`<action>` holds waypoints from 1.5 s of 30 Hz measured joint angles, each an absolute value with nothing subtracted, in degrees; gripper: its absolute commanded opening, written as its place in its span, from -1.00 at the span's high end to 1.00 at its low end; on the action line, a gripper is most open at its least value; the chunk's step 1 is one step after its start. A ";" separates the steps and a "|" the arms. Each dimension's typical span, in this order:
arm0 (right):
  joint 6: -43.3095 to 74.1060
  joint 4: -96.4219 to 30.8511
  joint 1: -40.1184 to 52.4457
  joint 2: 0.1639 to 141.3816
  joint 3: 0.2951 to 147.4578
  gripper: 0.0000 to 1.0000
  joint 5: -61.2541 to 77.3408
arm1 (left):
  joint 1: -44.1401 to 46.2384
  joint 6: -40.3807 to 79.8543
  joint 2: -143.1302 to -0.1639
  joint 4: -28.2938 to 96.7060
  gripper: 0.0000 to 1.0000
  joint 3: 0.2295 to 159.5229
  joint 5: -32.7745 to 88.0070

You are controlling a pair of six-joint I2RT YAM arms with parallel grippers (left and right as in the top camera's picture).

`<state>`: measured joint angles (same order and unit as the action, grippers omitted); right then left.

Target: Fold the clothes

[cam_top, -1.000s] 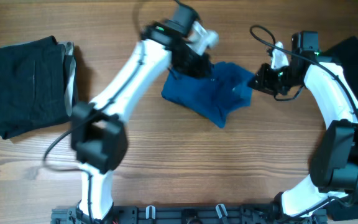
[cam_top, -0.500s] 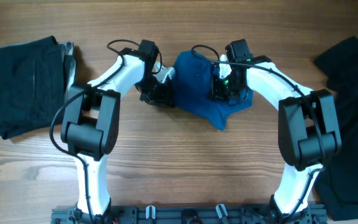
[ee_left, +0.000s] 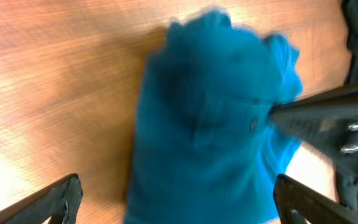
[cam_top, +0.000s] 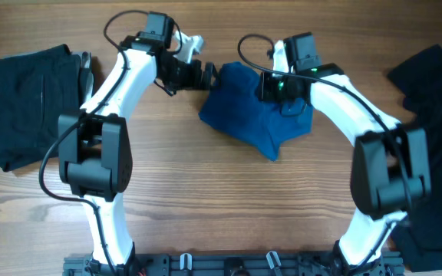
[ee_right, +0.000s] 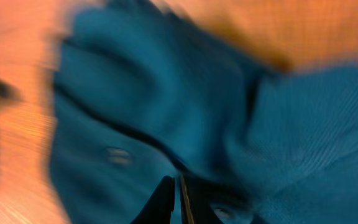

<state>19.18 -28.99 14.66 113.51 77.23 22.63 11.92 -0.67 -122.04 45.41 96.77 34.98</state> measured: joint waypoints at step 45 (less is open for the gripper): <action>19.20 -50.30 2.94 88.51 82.32 0.85 20.88 | -32.42 -5.74 -119.70 59.70 0.62 114.26 18.96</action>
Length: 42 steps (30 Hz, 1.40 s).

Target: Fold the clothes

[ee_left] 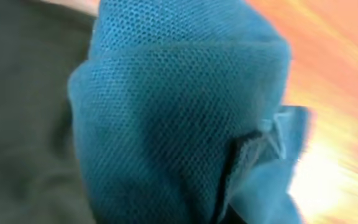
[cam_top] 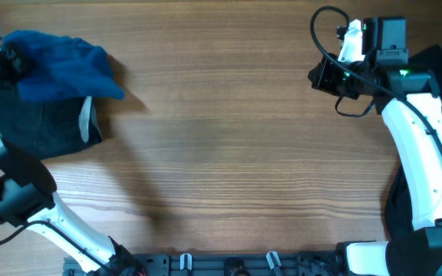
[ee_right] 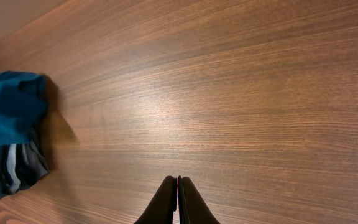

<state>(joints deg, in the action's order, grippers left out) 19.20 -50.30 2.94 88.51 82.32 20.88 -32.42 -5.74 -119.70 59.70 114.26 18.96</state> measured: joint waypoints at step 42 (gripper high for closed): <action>10.76 -63.29 2.94 45.01 83.99 -1.00 10.11 | -27.46 -5.32 -70.17 73.32 -1.00 109.01 24.27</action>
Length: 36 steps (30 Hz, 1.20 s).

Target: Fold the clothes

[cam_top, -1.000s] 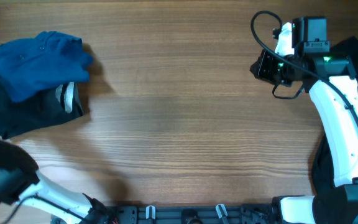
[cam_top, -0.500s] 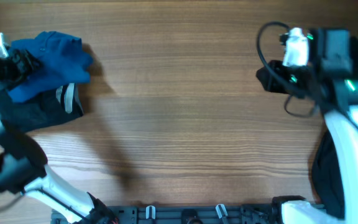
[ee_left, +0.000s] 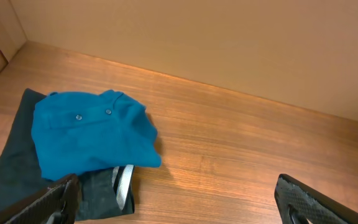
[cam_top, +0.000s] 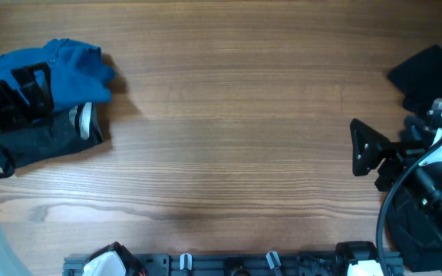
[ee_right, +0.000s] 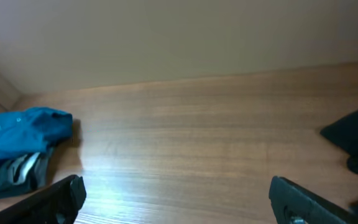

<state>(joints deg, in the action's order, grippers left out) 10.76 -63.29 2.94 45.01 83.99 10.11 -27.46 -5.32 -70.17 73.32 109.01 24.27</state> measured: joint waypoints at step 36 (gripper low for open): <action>6.87 0.95 2.94 0.84 0.34 -0.99 13.89 | -27.46 -5.32 -70.17 73.32 -1.00 108.97 23.90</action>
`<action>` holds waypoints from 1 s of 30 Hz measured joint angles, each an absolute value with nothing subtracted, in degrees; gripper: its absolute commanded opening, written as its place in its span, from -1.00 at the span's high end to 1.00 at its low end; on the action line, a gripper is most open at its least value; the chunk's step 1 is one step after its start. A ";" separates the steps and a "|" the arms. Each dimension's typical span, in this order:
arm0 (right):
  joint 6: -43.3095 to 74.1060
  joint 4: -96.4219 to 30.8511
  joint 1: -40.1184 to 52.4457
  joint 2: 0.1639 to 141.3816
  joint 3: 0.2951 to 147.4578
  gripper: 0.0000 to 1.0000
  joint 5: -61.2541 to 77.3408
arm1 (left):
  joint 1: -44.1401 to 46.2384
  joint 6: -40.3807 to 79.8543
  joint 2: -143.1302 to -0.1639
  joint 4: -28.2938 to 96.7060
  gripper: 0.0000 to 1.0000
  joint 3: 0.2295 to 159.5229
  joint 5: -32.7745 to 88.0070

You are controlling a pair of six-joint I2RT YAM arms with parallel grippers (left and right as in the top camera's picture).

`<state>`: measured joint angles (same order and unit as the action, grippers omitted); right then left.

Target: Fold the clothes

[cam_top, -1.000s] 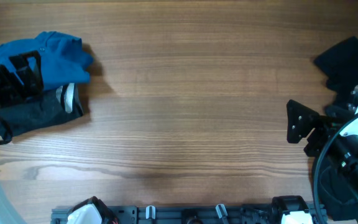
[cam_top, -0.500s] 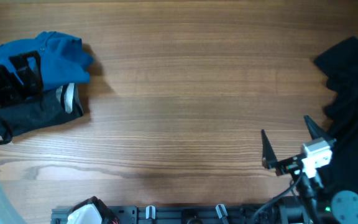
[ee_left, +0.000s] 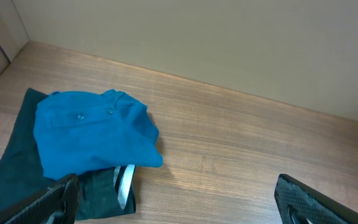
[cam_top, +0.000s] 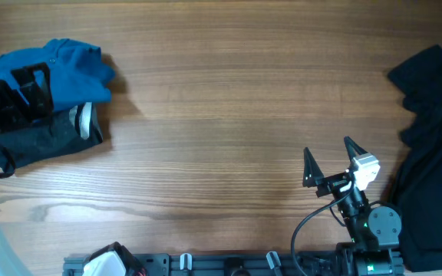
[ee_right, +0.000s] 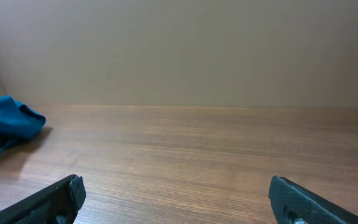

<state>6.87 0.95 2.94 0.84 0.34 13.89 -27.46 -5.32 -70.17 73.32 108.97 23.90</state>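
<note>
A folded blue shirt lies on top of a folded dark garment at the table's far left. The left wrist view shows the same blue shirt on the dark garment. My left gripper hangs open over that stack, holding nothing. My right gripper stands open near the table's front right, also with nothing in it. From there the blue shirt shows small at the far left.
A heap of unfolded black clothes lies along the right edge. Bare wooden table stretches between the stack and the heap. A plain wall stands behind the table.
The right arm has drawn back from the right edge to the front of the table; its gripper stays open and now looks low across the wood. The left gripper and the stack have not moved.
First both grippers were at the blue shirt in the table's far middle, the right one shut on it. Then the shirt was on the dark garment at far left with the left gripper at it, the right gripper shut over bare wood. Later both grippers were open and withdrawn.
</note>
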 measured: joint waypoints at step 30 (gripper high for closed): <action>7.55 0.93 2.94 0.86 0.34 -0.99 13.89 | -8.60 -18.81 -31.64 41.23 -1.00 69.56 21.37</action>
<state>7.55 0.93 2.94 0.86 0.34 13.89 -8.60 -18.81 -31.64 41.23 69.56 21.37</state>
